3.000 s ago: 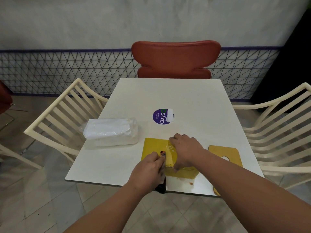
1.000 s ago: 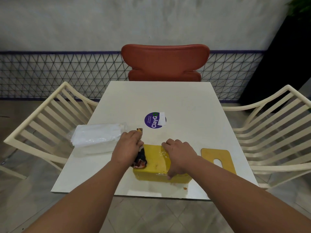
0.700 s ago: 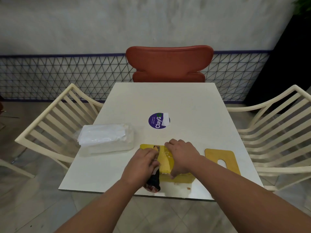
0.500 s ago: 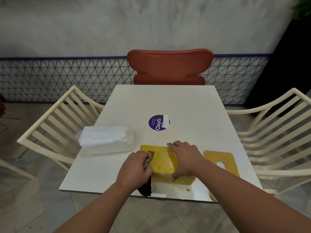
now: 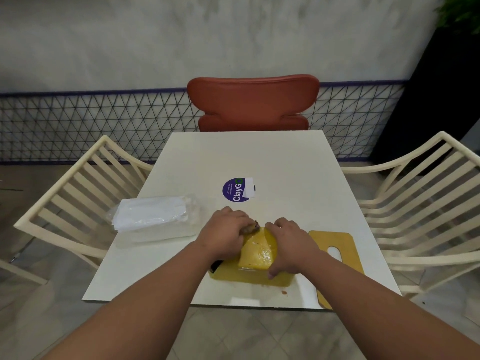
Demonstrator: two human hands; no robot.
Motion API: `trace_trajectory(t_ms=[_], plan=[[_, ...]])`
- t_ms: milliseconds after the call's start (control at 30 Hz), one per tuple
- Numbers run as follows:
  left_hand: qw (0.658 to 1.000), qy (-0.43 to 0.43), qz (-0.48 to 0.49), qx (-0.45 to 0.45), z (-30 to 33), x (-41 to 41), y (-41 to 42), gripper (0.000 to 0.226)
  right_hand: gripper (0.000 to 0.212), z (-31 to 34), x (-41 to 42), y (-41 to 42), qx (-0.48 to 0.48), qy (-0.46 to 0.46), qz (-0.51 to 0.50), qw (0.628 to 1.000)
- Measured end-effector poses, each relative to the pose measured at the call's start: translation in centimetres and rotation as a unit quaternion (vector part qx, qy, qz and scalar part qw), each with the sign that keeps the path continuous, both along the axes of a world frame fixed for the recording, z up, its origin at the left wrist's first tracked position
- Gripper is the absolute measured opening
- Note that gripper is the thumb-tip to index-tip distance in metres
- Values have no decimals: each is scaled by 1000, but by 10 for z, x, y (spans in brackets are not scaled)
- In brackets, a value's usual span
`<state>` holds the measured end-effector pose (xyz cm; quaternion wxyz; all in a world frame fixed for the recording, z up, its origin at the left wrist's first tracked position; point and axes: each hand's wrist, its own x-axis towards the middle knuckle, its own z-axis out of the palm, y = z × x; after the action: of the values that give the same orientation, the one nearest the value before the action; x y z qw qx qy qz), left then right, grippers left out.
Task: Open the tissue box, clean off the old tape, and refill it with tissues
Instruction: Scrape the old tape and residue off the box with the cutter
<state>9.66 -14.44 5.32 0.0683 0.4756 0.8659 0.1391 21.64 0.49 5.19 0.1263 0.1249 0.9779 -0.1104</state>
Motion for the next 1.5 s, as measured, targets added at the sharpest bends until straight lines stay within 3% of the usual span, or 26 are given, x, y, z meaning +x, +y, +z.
trace_trajectory(t_ms=[233, 367, 600, 733, 900, 1133, 1267, 1400, 1500], plan=[[995, 24, -82, -44, -14, 6, 22, 44, 116, -3, 1, 1, -9, 1, -8, 1000], [994, 44, -71, -75, -14, -17, -5, 61, 118, -1, 0, 2, 2, -10, 0, 1000], [994, 28, -47, -89, -23, -2, 4, 47, 118, 1, -2, 3, 11, -15, 6, 1000], [999, -4, -13, -43, -20, -9, -13, 56, 120, 2, -3, 3, 7, -21, 7, 1000], [1000, -15, 3, 3, -32, 5, -20, 37, 119, 3, -3, 2, 9, -20, 7, 1000], [999, 14, -13, 48, -31, 6, -23, 60, 119, 3, -2, 2, 17, -21, 9, 1000], [998, 8, -52, 15, -31, 12, -21, 51, 119, 2, -3, 1, 26, -26, 9, 999], [999, 28, -15, 13, -29, 7, -12, 31, 119, 2, -3, 2, 34, -31, 10, 999], [998, 24, -48, 18, -33, 9, -21, 32, 118, 1, -3, 1, 37, -30, 13, 999]])
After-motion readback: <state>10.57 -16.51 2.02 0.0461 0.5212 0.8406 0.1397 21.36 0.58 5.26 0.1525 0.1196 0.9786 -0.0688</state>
